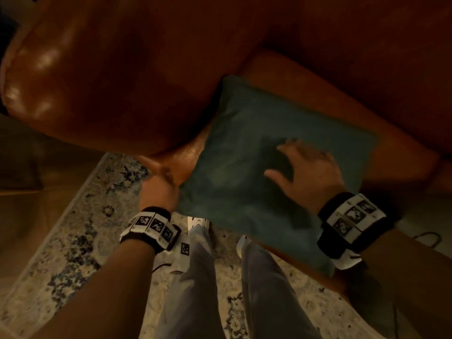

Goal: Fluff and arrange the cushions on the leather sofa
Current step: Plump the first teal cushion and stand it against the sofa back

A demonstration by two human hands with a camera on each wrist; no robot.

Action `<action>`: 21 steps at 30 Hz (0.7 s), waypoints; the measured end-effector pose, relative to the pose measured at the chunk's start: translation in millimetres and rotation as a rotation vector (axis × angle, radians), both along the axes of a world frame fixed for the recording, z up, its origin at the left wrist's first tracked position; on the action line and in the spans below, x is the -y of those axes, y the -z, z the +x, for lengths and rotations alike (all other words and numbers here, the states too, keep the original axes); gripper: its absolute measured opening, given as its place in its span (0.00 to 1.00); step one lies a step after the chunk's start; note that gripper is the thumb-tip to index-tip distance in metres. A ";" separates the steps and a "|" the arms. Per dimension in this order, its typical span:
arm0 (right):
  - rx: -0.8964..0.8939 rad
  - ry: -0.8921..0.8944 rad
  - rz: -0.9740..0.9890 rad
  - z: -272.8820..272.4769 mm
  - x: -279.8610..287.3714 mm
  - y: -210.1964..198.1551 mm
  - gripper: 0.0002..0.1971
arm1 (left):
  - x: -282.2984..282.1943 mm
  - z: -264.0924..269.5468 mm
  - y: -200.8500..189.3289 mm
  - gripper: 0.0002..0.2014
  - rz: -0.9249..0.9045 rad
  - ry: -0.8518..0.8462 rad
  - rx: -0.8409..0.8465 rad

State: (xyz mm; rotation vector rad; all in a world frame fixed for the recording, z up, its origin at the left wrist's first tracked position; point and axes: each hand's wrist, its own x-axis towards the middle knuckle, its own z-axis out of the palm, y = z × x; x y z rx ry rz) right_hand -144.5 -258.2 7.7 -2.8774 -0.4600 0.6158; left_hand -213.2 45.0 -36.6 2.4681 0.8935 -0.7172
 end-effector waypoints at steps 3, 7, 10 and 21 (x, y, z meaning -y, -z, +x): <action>-0.009 0.252 -0.052 28.1 39.8 -0.6 0.38 | 50.8 50.2 -14.1 0.27 -0.003 0.463 0.431; -0.107 0.200 -0.233 37.4 48.5 35.3 0.39 | 153.2 85.1 -3.8 0.33 0.049 1.033 0.255; -0.140 0.189 -0.284 37.9 50.4 57.3 0.38 | 167.0 86.0 24.5 0.33 0.139 1.098 0.060; -0.207 0.077 -0.274 70.6 86.7 66.8 0.40 | 189.2 141.9 22.0 0.34 0.127 1.304 0.073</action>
